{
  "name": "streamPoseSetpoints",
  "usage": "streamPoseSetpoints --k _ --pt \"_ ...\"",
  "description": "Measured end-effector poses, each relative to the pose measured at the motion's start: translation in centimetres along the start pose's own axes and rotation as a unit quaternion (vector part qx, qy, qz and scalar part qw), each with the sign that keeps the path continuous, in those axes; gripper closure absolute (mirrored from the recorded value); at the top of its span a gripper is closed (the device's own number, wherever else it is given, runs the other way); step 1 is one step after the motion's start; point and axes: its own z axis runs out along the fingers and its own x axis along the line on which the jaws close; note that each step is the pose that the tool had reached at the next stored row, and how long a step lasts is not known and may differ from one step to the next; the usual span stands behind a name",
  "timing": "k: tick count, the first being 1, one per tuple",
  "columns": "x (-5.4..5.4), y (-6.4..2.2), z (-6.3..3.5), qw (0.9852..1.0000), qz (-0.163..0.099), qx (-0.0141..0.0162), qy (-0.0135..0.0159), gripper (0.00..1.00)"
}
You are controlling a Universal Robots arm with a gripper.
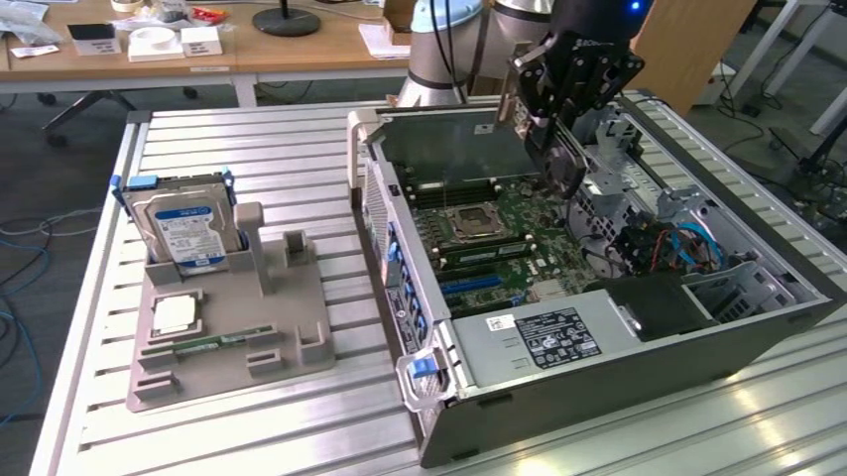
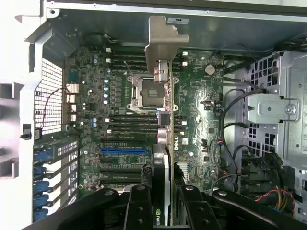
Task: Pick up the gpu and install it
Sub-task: 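Pick up the gpu and move the gpu toward the slot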
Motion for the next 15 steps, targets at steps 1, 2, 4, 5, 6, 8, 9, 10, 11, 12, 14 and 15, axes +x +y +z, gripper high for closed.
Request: streamPoseSetpoints --k 1,2,4,5,6,8,9,10,11,12,14,15 --pt "-0.01 0.0 0.0 1.0 0.0 0.0 0.0 0.73" --pt "-0.02 0.0 0.0 1.0 0.0 0.0 0.0 0.73" --pt "-0.01 0.0 0.01 1.0 0.0 0.0 0.0 0.73" --pt "-0.01 0.0 0.0 1.0 0.0 0.0 0.0 0.73" --pt "-0.02 0.0 0.01 1.0 0.0 0.0 0.0 0.73" --pt "-0.01 0.0 0.01 1.0 0.0 0.0 0.0 0.73" --pt "-0.01 0.0 0.0 1.0 0.0 0.0 0.0 0.73" --pt "-0.02 0.0 0.01 1.0 0.0 -0.0001 0.0 0.73" --pt "-0.02 0.0 0.01 1.0 0.0 -0.0001 -0.0001 0.73" --pt "-0.06 0.0 0.01 1.0 0.0 -0.0001 0.0 0.73" --pt "-0.22 0.0 0.01 1.0 0.0 0.0 0.0 0.73" --pt "-0.34 0.0 0.02 1.0 0.0 0.0 0.0 0.73"
